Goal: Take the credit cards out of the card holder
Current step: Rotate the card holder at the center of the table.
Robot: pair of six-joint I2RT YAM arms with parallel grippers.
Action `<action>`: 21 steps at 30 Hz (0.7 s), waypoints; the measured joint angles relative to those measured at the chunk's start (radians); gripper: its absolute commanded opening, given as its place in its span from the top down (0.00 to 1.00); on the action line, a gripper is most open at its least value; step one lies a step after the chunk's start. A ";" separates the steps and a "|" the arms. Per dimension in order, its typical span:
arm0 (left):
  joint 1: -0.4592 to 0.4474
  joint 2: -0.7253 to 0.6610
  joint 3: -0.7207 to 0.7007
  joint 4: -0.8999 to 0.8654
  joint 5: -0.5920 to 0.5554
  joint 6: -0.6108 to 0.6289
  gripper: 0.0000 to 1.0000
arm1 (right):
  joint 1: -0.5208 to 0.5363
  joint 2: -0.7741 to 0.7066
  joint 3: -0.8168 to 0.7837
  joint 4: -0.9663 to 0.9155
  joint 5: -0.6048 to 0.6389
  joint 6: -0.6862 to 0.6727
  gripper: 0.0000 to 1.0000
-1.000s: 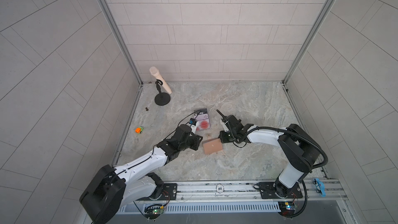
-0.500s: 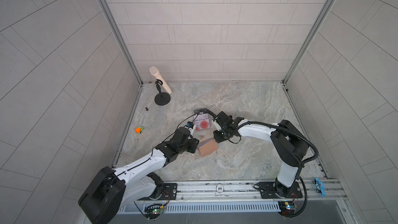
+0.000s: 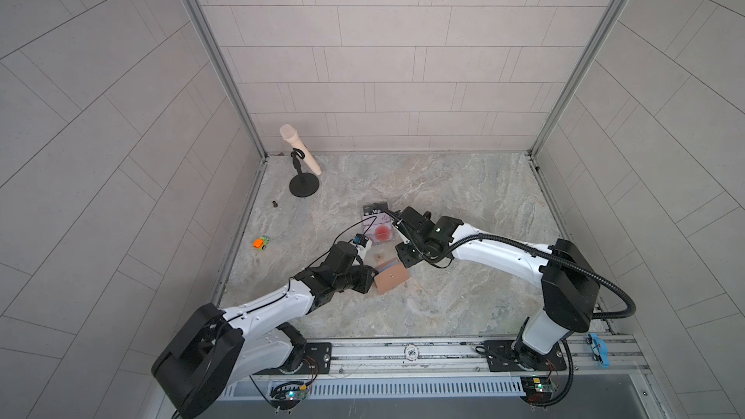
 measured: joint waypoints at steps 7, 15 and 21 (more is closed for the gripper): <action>-0.089 -0.013 -0.013 0.061 0.093 -0.039 0.64 | -0.034 -0.143 -0.194 0.004 0.029 0.076 0.54; -0.165 0.212 0.006 0.304 0.183 -0.149 0.66 | -0.100 -0.278 -0.382 0.027 -0.022 0.138 0.54; -0.240 0.349 0.103 0.397 0.206 -0.196 0.68 | -0.101 -0.340 -0.488 0.096 -0.099 0.191 0.54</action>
